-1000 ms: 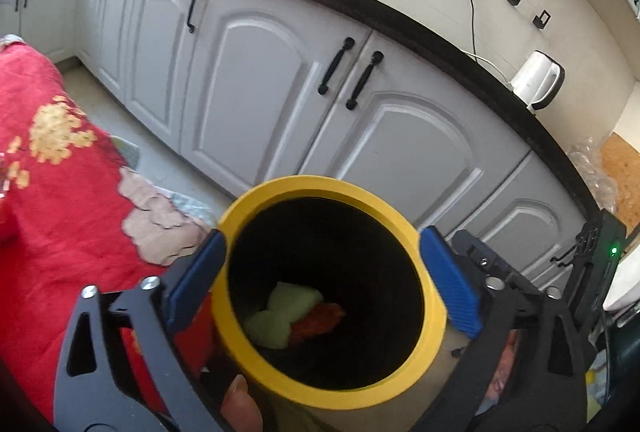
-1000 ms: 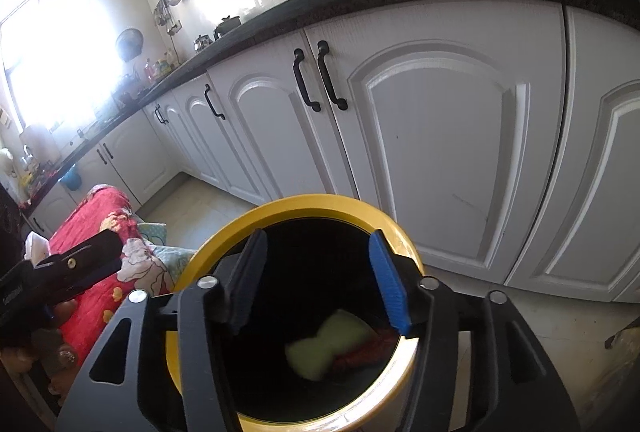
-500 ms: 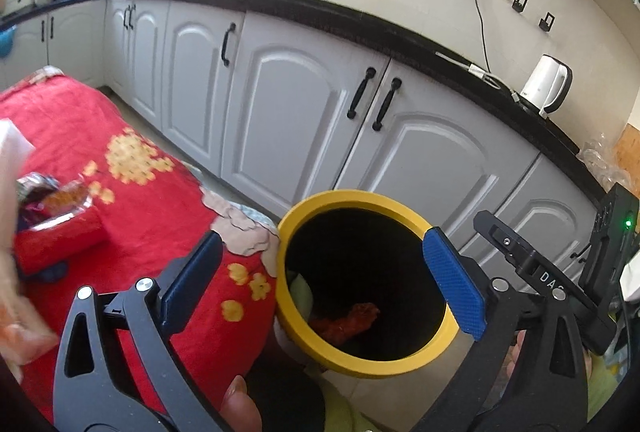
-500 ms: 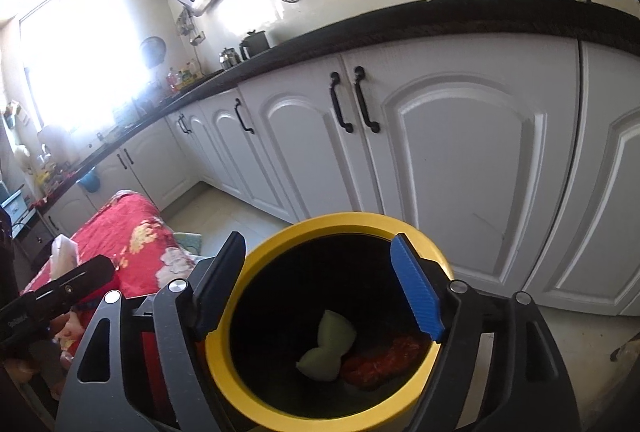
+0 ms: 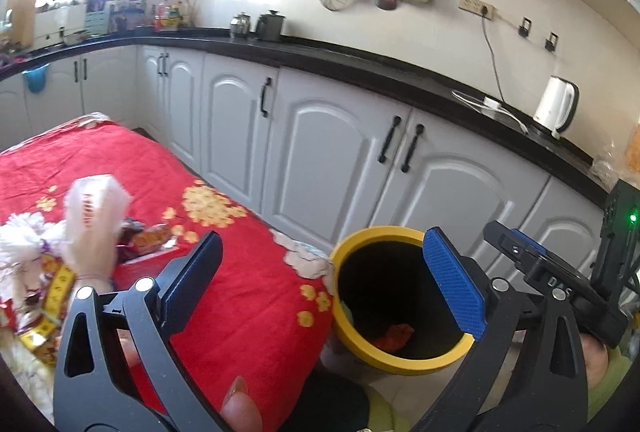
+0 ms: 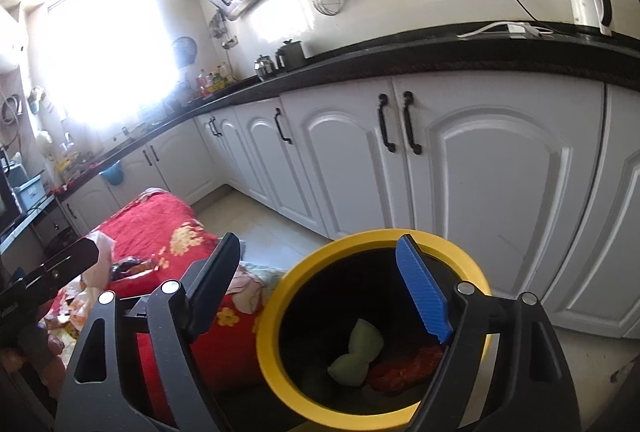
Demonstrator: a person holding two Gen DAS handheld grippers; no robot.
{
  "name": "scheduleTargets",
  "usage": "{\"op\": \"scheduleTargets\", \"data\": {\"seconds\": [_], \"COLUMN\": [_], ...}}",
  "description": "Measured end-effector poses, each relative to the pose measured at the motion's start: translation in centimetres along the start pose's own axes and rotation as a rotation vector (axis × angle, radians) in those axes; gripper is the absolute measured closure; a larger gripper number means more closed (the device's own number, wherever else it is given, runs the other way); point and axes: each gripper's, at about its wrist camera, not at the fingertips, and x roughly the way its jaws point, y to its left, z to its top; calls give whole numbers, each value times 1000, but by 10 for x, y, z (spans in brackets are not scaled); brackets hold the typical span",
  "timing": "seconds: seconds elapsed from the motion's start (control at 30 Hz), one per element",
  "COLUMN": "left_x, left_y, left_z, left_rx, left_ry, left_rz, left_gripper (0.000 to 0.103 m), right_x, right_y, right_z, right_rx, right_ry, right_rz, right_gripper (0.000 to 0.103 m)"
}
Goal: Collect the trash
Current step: 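Move both open tools back over the table, then grasp the white mesh puff with the left tool while the right tool grasps the tied white bag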
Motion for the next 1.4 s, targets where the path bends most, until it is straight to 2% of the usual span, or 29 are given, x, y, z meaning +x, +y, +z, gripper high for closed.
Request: {"op": "scheduleTargets", "data": {"seconds": [0.37, 0.77, 1.1, 1.4], "left_x": [-42, -76, -91, -97], "left_y": [69, 121, 158, 207], "left_z": [8, 6, 5, 4], "left_rx": [-94, -140, -184, -283], "left_ry": [-59, -88, -106, -98], "left_rz": [130, 203, 280, 374], "left_gripper": [11, 11, 11, 11], "right_x": [2, 0, 6, 26], "right_y": [59, 135, 190, 228], "right_z": [-3, -17, -28, -45], "right_rx": [-84, -179, -247, -302], "right_ry": [27, 64, 112, 189], "right_rz": [113, 253, 345, 399], "right_gripper": [23, 22, 22, 21]}}
